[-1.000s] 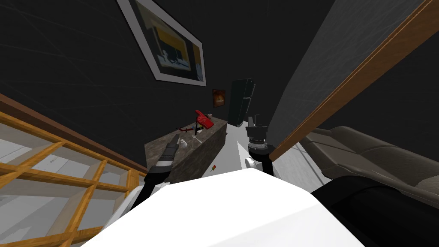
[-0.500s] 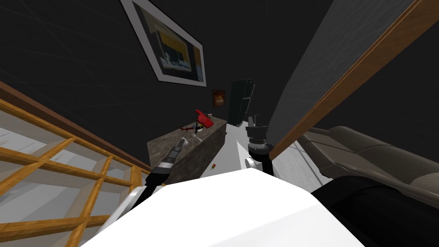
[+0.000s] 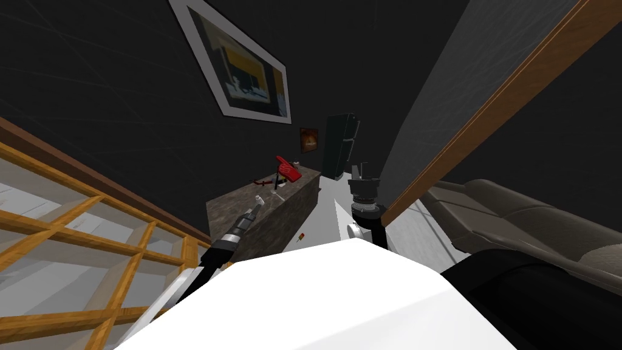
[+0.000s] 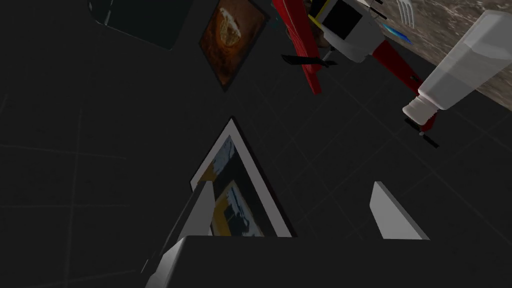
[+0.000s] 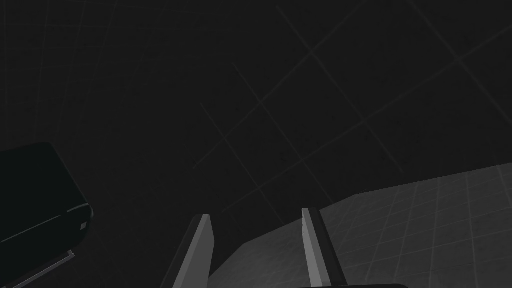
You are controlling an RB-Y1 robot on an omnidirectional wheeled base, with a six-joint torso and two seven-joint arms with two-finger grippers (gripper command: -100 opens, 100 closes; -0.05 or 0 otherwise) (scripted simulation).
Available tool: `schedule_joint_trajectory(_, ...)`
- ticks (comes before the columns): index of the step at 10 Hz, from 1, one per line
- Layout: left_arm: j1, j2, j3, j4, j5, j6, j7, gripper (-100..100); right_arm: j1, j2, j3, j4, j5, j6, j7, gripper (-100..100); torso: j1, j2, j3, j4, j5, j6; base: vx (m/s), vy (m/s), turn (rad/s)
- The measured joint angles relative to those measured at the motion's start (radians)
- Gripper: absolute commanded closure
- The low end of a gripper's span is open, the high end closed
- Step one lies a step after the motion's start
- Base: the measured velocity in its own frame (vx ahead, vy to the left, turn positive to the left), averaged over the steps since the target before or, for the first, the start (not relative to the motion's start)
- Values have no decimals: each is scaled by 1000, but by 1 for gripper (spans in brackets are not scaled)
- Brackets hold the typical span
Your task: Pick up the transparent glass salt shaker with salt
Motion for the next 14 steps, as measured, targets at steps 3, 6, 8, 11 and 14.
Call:
schedule_joint_trajectory(3,-13,25,6,61,-20,20,-27,-100,0,0,0,0,0,0,0,0,0,-2,-1,0,0,0,58,-54,-13)
schedule_joint_trajectory(6,-6,76,35,131,-32,37,-57,-100,0,0,0,0,0,0,0,0,-1,-5,-3,-1,0,0,116,-83,-20)
schedule_joint_trajectory(8,-1,100,51,177,-43,63,-87,-100,0,0,0,0,0,0,0,0,-3,-6,-4,-1,-1,0,121,-106,-15)
schedule_joint_trajectory(11,-1,165,84,246,-43,103,-108,-100,0,0,0,0,0,0,0,0,-2,-8,-5,-2,-1,0,150,-83,-17)
schedule_joint_trajectory(14,18,200,113,289,-49,133,-134,-100,0,0,0,0,0,0,0,0,-1,-5,-3,-1,0,0,96,-57,-7)
